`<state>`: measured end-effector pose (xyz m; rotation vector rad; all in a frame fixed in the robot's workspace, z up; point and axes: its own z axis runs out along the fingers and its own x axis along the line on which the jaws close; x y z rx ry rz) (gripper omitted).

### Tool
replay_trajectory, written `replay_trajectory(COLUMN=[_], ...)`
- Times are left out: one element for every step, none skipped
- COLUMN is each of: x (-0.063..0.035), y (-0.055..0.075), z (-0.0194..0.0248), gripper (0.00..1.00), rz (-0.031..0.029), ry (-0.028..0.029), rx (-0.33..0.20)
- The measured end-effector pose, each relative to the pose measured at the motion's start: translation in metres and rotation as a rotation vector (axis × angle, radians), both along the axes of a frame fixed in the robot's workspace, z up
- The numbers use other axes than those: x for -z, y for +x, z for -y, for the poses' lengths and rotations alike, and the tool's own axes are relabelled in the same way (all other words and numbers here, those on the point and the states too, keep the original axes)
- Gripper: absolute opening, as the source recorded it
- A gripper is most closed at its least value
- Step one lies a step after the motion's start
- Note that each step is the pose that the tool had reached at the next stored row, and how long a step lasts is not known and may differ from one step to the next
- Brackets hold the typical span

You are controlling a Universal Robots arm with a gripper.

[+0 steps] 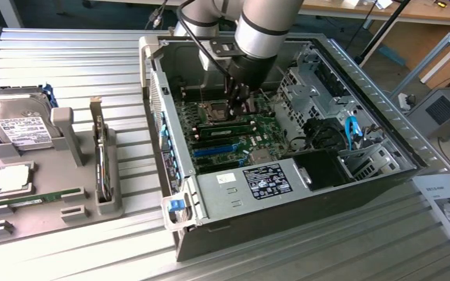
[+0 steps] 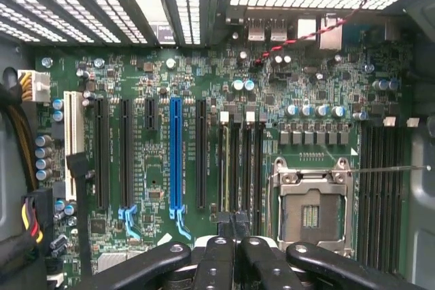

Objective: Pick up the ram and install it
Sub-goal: 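Press down the ram until it locks into place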

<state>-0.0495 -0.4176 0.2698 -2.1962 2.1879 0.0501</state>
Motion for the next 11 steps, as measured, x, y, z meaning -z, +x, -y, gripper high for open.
replay_trajectory(x=[0.0000, 0.0000, 0.0000, 0.0000, 0.0000, 0.0001, 0.0003, 0.0009, 0.0014, 0.0020, 0.0026], y=[-0.0014, -0.0019, -0.0019, -0.0019, -0.0019, -0.0019, -0.0019, -0.0019, -0.0019, -0.0019, -0.0019], z=[-0.0001, -0.0001, -0.0001, -0.0001, -0.0001, -0.0001, 0.0000, 0.0000, 0.0000, 0.0000, 0.0000], gripper=[0.11, 0.11, 0.11, 0.11, 0.11, 0.11, 0.11, 0.11, 0.11, 0.11, 0.11], rz=[0.0005, 0.0006, 0.0006, 0.0006, 0.0006, 0.0007, 0.0006, 0.0008, 0.0007, 0.0007, 0.0007], ry=[0.0001, 0.0001, 0.0001, 0.0001, 0.0001, 0.0002, 0.0001, 0.0003, 0.0002, 0.0000, 0.0000], rx=[0.000, 0.000, 0.000, 0.000, 0.000, 0.000, 0.000, 0.000, 0.000, 0.000, 0.000])
